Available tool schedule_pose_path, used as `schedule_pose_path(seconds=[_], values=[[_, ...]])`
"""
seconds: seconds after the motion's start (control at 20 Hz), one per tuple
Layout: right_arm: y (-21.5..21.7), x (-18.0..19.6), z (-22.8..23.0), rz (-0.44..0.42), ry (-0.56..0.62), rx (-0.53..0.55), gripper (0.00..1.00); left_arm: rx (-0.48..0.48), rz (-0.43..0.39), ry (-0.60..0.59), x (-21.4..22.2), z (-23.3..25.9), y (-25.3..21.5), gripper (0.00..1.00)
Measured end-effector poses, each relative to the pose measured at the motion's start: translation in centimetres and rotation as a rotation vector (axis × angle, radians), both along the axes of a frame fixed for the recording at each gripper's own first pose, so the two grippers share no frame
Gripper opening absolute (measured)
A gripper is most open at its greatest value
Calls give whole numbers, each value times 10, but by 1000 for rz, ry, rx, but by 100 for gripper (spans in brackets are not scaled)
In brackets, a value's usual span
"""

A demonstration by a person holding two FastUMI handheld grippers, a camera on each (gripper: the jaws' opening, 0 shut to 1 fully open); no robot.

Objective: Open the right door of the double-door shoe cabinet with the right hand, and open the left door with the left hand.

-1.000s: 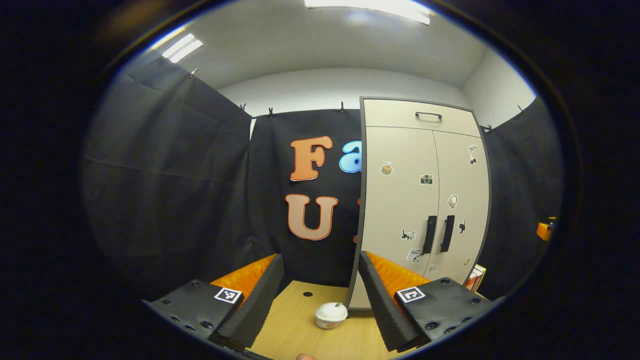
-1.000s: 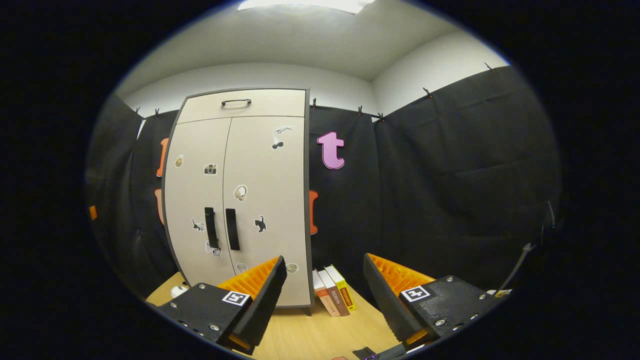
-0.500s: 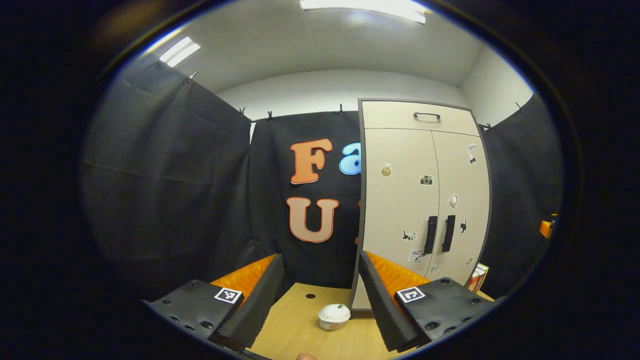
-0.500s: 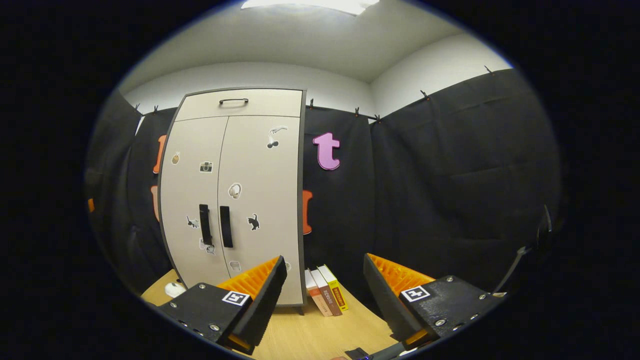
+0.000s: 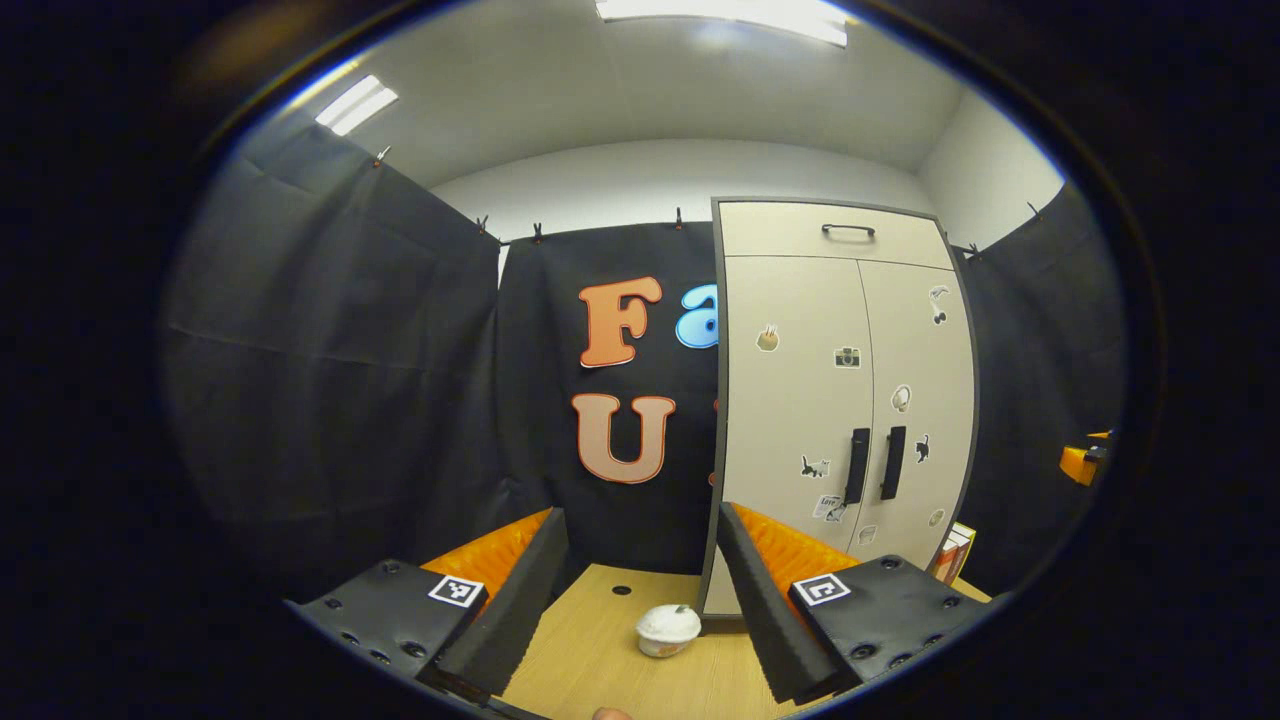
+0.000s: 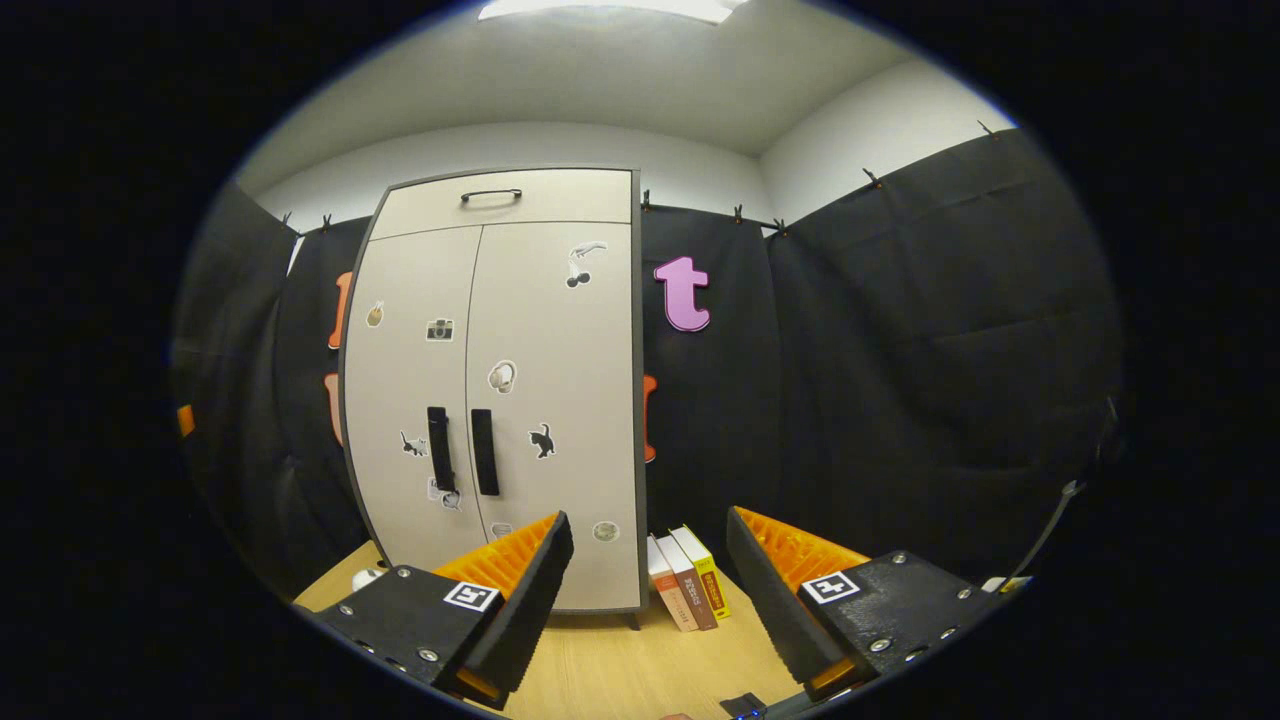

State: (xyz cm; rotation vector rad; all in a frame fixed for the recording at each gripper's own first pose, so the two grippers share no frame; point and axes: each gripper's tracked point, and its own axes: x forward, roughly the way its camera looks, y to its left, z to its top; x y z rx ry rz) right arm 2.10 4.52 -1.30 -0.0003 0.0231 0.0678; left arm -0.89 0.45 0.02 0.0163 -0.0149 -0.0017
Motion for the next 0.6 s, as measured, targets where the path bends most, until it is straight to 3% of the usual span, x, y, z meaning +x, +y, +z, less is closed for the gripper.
schedule_pose_path(seconds=[0.6], values=[[132, 88, -30, 159, 17, -20, 94, -8, 43, 33, -7, -13, 30, 96]])
